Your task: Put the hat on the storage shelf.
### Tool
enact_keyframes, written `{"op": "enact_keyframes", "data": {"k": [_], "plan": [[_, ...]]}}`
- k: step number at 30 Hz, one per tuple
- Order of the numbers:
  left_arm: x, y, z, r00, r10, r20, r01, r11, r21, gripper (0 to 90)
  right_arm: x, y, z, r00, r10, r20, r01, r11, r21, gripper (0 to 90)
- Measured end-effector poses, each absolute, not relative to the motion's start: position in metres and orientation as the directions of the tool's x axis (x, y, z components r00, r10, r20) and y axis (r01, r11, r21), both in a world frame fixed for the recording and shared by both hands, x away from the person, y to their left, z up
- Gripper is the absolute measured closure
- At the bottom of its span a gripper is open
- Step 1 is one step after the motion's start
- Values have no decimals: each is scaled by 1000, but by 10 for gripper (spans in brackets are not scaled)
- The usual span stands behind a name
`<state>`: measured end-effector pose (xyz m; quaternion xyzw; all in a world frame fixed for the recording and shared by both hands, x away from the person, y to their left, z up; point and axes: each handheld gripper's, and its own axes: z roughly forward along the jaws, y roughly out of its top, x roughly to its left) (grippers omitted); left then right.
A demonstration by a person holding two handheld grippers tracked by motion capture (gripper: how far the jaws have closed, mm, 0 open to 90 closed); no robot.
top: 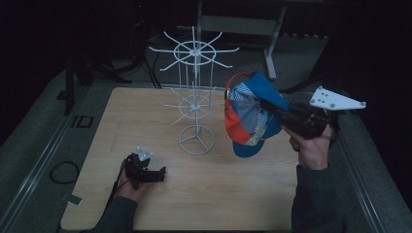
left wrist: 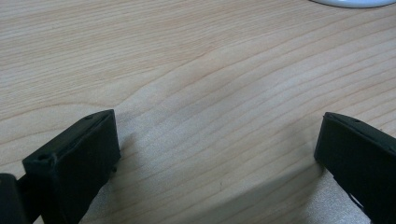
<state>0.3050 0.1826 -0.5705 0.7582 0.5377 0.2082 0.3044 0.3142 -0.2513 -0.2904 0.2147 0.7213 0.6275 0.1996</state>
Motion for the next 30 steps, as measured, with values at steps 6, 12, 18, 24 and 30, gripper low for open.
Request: {"op": "enact_keyframes", "data": {"k": [6,12,18,24,30], "plan": [[305,183,-570,335,942,-11,689,-237,685,1,314,-249,-285,-833,553,-14,42,89,995,872],[305,183,-570,335,942,-11,688,-237,686,1,316,-245,-280,-838,546,-7,26,54,998,872],[305,183,-570,335,942,-12,689,-237,686,1,320,-240,-277,-838,546,-2,20,34,999,871],[305,183,-570,335,942,-12,689,-237,685,1,322,-242,-275,-837,547,7,14,8,1000,871],[305,183,-570,335,942,-11,689,-237,685,1,320,-247,-273,-833,553,12,6,-12,1000,871]]}}
